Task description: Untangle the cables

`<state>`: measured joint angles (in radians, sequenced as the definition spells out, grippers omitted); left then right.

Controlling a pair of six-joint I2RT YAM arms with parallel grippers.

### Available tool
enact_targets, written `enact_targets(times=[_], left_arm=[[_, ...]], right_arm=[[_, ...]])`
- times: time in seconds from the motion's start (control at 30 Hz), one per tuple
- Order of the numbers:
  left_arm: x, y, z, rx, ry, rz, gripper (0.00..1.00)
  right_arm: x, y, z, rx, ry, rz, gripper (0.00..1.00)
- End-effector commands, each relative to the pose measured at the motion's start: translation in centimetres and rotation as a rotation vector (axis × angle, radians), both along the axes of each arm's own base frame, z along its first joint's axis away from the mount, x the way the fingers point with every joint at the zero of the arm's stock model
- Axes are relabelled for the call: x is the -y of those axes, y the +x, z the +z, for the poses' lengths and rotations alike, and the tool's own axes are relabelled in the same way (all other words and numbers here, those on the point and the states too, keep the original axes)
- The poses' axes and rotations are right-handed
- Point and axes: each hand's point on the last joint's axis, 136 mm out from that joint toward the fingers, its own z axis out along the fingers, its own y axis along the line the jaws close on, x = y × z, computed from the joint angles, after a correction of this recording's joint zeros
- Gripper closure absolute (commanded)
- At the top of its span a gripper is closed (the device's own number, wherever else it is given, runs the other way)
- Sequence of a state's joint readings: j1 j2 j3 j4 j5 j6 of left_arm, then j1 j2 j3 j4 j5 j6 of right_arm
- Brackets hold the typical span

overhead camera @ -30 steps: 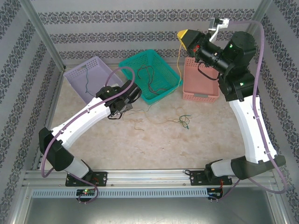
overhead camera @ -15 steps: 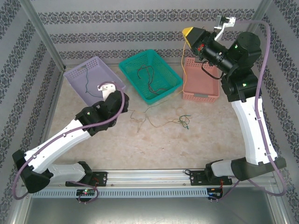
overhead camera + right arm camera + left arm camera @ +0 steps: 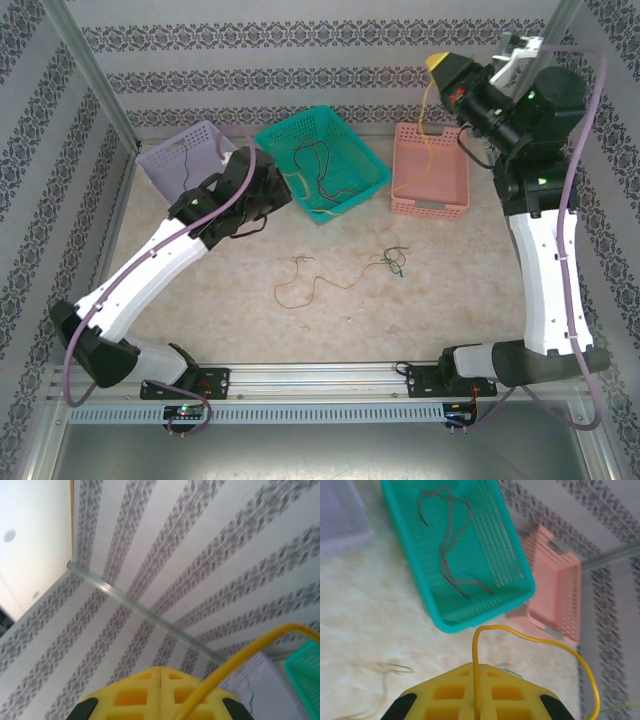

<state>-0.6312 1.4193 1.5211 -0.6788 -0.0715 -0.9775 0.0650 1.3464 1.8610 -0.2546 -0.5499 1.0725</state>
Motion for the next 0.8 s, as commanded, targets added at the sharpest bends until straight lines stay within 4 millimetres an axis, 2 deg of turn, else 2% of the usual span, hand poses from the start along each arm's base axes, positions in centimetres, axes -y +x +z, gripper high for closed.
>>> enact_targets(times=[0.0, 0.2, 0.33, 0.47, 0.5, 0.63, 0.77], left_arm=[[5.2, 0.0, -2.5, -0.166, -0.171, -0.073, 1.0], [12.3, 4.5, -1.9, -0.13, -0.237, -0.132, 1.0], [17.1, 7.9, -3.3, -0.119, -0.267, -0.159, 1.0], [22.0, 11.5, -4.9, -0.099, -0.33, -0.192, 1.0], [23.0, 12.4, -5.8, -0.099, -0.336, -0.193, 1.0], [26.1, 15.8, -7.5, -0.04, -0.398, -0.195, 1.0], [27.5, 18.7, -9.5, 0.056, -0.442, -0.163, 0.97]], right_arm=[[2.5, 0.5, 2.0, 0.065, -0.026, -0.083, 1.0], [7.5, 3.8, 1.8, 0.073, -0.064, -0.21, 1.0], [10.3, 6.3, 0.7, 0.056, -0.102, -0.296, 1.0], [12.7, 9.2, -1.6, 0.015, -0.122, -0.349, 1.0], [13.0, 10.0, -2.2, 0.005, -0.129, -0.35, 1.0], [14.2, 13.1, -4.4, -0.017, -0.143, -0.329, 1.0], [14.5, 16.1, -7.1, -0.056, -0.148, -0.281, 1.0]])
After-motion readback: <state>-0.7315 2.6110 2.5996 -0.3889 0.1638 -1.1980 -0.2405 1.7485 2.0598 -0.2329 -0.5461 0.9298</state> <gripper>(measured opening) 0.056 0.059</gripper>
